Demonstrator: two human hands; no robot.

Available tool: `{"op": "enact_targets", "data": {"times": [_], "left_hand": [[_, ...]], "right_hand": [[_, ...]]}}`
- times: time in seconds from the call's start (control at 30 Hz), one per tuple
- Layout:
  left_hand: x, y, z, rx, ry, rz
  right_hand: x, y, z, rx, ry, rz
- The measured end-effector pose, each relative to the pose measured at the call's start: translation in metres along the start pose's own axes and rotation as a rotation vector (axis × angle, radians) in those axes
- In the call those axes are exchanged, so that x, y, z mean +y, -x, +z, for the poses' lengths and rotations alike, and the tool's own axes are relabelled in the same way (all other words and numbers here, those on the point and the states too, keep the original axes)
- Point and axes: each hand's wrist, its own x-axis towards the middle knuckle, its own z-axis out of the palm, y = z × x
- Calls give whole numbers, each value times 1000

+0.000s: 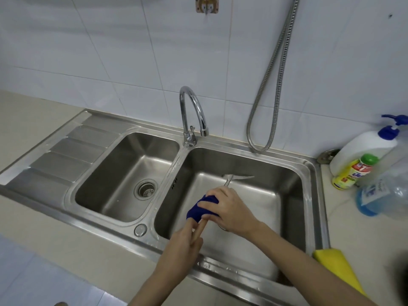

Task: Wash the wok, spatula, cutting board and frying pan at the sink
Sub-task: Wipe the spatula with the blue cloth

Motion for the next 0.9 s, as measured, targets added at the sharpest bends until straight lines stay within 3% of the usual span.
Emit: {"op": "enact_targets", "data": {"times": [0.17, 0.27, 0.47, 0.57, 0.73, 0.9], "left_hand": [[-5, 8, -7, -16, -158, 76], [-2, 11, -8, -8, -206, 101], [0, 16, -12, -3, -334, 127], [-7, 21, -16, 7, -353, 132], [-16, 24, -21, 27, -374, 137], [-13, 17, -24, 50, -378, 166]], "right_hand": [[37, -10, -17, 5, 133, 191], [47, -14, -25, -24, 206, 186], [60, -29, -40, 149, 238, 425], [74, -26, -38, 96, 325, 436], [96, -15, -37, 95, 174, 802], [75, -12, -33, -113, -30, 465]]}}
